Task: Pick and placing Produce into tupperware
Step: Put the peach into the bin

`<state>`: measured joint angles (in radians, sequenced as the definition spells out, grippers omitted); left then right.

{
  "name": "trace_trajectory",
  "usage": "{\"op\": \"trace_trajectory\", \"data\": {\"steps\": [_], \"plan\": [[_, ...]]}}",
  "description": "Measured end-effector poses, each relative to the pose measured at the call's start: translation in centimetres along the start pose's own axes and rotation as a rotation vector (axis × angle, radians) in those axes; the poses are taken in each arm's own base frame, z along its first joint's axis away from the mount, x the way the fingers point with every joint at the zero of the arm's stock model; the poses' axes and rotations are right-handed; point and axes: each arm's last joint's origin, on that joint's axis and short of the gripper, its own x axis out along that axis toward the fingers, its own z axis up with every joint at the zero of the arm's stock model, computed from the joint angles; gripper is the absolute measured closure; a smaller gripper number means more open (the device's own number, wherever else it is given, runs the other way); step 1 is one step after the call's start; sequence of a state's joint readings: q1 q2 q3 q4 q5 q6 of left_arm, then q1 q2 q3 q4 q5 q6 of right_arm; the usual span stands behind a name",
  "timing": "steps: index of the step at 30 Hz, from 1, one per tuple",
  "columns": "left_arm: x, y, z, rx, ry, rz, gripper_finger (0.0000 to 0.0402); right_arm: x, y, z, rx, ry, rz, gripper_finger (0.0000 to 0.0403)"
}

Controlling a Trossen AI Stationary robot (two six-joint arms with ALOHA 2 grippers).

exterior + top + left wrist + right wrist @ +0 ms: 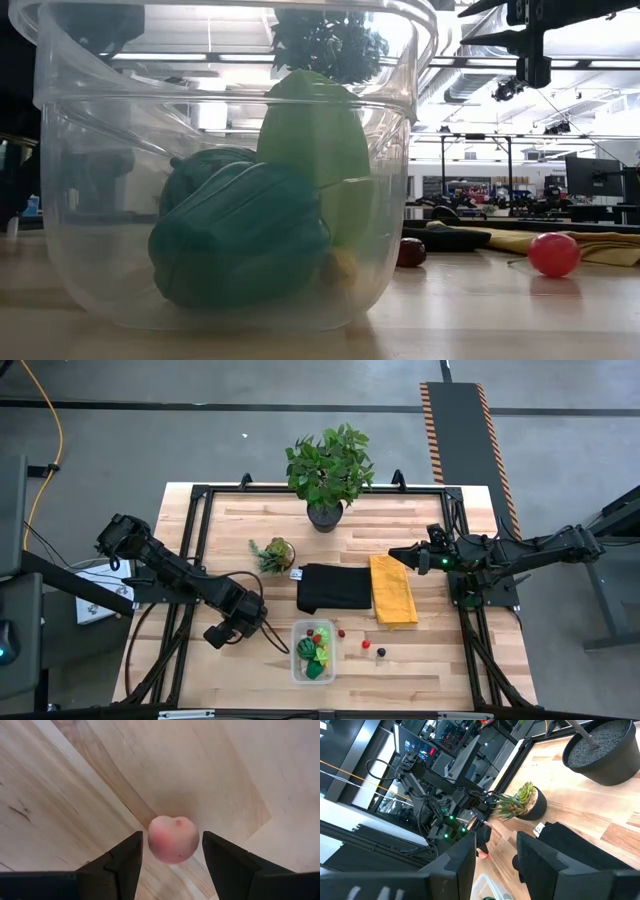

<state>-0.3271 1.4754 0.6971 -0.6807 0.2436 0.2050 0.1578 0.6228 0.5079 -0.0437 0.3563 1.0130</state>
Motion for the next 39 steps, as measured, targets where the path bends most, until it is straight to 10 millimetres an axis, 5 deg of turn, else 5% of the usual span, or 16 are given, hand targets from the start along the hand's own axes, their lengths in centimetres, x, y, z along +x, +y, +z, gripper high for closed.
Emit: {"op": "trace_trajectory", "data": {"steps": [19, 30, 39], "plan": [[0.00, 0.03, 0.01, 0.001, 0.001, 0.012, 0.0210, 0.00, 0.00, 0.00, 0.000, 0.000, 0.000, 0.0269], [-0.01, 0.02, 0.03, 0.000, -0.001, 0.007, 0.0287, 0.00, 0.00, 0.00, 0.000, 0.000, 0.000, 0.0269], [-0.01, 0.01, 0.03, -0.001, -0.001, 0.005, 0.0283, 0.00, -0.01, 0.00, 0.000, 0.000, 0.000, 0.0269]]}}
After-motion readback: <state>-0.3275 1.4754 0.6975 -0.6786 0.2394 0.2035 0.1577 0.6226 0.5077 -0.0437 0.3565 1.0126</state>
